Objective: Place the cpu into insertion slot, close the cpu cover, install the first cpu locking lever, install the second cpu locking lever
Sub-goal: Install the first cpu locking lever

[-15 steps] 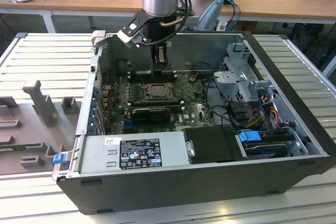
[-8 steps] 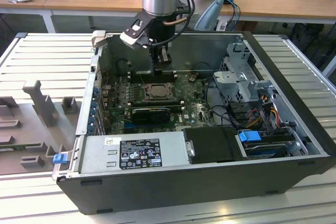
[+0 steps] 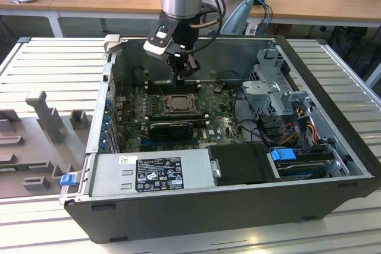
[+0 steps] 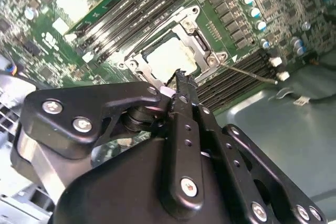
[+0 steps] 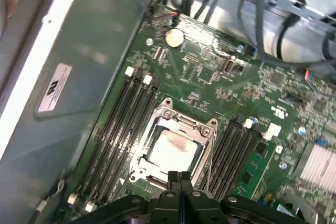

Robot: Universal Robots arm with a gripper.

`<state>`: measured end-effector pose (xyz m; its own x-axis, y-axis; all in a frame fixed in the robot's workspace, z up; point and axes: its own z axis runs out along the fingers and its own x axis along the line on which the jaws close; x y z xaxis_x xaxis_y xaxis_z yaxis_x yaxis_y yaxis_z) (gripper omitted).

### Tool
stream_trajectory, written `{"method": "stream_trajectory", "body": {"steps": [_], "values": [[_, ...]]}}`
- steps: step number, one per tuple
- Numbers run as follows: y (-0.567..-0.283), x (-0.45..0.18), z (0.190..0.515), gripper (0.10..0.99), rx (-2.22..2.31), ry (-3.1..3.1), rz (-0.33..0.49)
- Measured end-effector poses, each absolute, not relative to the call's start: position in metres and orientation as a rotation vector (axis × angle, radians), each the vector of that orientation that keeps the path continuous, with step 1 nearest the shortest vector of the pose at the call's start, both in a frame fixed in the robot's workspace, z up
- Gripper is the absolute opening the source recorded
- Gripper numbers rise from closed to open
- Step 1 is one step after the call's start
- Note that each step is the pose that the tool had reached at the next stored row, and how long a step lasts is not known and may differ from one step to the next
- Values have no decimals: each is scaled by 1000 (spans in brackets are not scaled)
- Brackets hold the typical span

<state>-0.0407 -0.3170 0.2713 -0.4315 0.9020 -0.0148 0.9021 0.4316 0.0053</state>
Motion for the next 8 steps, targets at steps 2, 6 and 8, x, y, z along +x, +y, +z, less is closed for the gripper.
{"method": "stream_trajectory", "body": {"steps": [2,6,8], "values": [[-317,-41,271,106,1585,2695,-5],[-317,-41,271,106,1528,2727,-4],[-317,-41,271,106,1502,2742,-4]]}}
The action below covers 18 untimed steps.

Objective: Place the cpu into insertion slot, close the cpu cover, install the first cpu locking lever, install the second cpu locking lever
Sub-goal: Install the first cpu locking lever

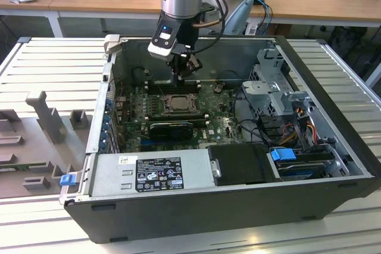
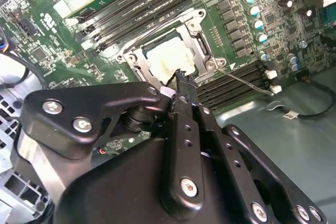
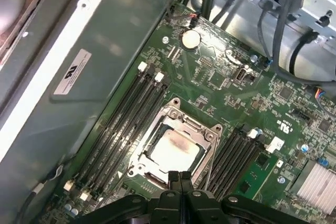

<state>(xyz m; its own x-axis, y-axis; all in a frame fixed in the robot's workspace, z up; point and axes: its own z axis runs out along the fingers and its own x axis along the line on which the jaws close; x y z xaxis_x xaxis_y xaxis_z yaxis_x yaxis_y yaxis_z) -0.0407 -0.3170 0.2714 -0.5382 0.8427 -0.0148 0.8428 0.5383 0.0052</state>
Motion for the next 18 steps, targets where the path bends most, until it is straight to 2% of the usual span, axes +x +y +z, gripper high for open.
{"method": "stream_trajectory", "body": {"steps": [18], "values": [[-317,-41,271,106,1260,2861,-2]]}}
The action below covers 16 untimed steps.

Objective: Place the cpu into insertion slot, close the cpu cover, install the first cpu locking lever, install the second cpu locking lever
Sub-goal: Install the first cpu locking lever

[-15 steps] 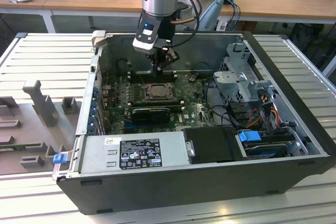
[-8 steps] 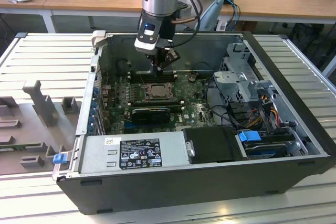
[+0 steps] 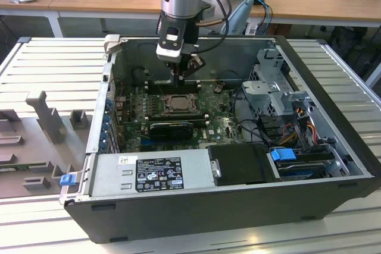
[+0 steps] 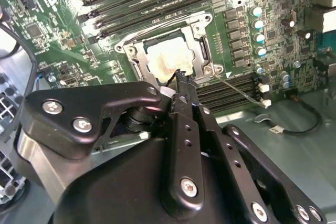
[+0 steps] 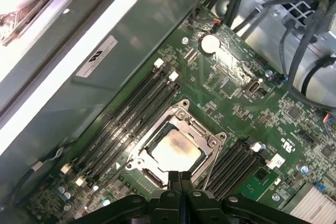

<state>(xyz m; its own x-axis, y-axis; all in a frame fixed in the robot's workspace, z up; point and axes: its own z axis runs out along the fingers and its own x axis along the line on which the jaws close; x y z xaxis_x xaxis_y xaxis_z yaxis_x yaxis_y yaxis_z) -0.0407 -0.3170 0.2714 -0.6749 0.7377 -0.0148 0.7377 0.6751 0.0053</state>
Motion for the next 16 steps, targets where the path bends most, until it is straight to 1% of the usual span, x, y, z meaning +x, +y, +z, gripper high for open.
{"method": "stream_trajectory", "body": {"steps": [6,16], "values": [[-317,-41,271,106,1150,2907,-1],[-317,-41,271,106,807,3020,2]]}}
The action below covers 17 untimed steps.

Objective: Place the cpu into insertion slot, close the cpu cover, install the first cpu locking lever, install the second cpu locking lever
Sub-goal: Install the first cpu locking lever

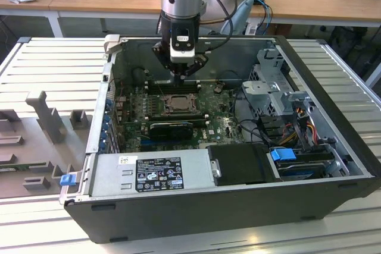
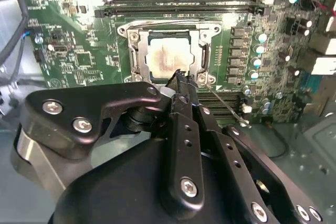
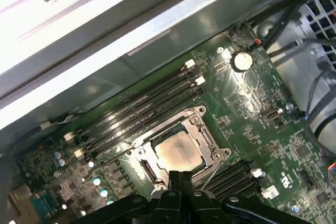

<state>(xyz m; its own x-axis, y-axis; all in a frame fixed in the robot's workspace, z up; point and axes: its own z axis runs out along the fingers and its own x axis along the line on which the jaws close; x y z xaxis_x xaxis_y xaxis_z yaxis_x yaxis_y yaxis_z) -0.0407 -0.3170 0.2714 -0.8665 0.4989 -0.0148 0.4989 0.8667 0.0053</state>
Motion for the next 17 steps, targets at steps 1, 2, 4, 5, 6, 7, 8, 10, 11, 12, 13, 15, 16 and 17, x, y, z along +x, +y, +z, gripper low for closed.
{"method": "stream_trajectory", "body": {"steps": [1,2,4,5,6,7,8,10,11,12,13,15,16,17], "values": [[-317,-41,271,106,765,3031,2],[-317,-41,271,106,721,3042,3],[-317,-41,271,106,672,3053,3],[-317,-41,271,106,648,3058,3],[-317,-41,271,106,626,3063,3],[-317,-41,271,106,607,3066,4],[-317,-41,271,106,590,3070,4],[-317,-41,271,106,553,3077,4],[-317,-41,271,106,531,3081,4],[-317,-41,271,106,515,3083,4],[-317,-41,271,106,500,3086,4],[-317,-41,271,106,481,3089,5],[-317,-41,271,106,470,3090,5],[-317,-41,271,106,457,3093,5]]}}
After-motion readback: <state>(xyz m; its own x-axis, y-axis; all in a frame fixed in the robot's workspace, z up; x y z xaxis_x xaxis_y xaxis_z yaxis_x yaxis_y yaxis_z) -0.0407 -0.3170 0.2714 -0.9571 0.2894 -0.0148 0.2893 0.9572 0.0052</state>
